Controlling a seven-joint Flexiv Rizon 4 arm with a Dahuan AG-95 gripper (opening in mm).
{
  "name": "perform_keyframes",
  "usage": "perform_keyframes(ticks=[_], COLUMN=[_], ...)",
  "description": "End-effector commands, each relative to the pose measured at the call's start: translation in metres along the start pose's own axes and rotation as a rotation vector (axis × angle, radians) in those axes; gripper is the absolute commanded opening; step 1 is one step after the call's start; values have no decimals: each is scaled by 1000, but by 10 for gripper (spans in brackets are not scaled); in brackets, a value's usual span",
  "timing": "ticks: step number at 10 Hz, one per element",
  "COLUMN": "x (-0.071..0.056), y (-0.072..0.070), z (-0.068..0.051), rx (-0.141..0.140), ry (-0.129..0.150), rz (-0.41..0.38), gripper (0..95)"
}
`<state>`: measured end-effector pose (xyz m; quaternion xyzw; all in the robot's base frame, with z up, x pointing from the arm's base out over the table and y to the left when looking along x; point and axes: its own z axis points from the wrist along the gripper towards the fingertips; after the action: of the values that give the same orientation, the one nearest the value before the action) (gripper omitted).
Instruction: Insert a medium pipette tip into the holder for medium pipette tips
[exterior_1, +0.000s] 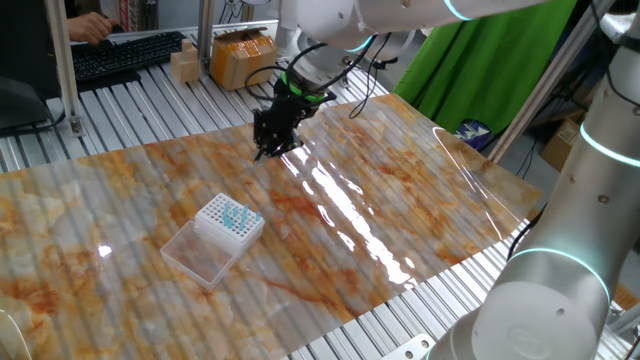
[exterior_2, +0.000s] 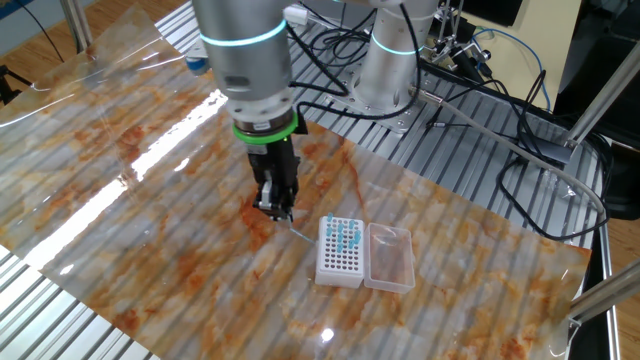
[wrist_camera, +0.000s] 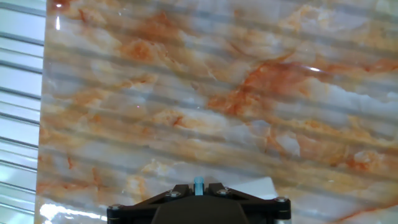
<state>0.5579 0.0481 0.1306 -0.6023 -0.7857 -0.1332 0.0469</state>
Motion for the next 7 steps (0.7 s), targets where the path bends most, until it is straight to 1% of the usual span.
perform_keyframes(ticks=[1,5,7], x=[5,16,21], y=[-2,-4,-4], z=[-1,0,2], rx=[-13,-34,-42], ry=[-46,-88,-118], rz=[-14,-50,-64], gripper=[0,0,0])
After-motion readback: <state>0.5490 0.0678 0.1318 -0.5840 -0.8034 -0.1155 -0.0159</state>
